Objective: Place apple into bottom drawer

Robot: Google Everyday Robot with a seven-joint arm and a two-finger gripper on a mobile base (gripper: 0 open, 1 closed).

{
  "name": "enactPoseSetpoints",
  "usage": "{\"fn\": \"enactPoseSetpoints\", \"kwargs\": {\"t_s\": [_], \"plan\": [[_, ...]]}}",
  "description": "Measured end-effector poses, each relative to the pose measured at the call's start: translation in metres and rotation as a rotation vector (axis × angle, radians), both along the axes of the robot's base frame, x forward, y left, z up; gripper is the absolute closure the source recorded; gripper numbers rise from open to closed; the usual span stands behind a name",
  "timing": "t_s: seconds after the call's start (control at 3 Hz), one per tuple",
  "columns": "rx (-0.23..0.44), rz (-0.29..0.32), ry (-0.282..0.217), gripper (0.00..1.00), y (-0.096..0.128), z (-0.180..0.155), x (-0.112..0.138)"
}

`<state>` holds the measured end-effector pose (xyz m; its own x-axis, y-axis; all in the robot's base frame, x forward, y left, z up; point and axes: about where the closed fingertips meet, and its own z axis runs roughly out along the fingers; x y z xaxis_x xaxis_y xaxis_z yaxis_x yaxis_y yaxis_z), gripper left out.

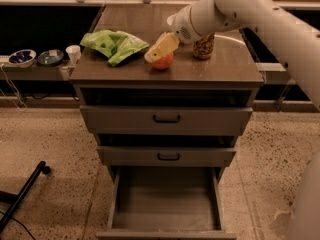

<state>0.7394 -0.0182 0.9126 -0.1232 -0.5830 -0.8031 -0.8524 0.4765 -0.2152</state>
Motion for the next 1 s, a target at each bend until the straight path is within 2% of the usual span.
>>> {"fn": "enactPoseSetpoints", "kwargs": {"t_s": [0.33,0.67,1.0], "plan": [[0.028,0.024,0.03,0.0,0.024,-0.023,0.008],[0.059,0.04,0.065,0.0,0.031,-0.038,0.012],[0.087,0.036,0.07,0.19,0.022,-0.053,0.015]]}}
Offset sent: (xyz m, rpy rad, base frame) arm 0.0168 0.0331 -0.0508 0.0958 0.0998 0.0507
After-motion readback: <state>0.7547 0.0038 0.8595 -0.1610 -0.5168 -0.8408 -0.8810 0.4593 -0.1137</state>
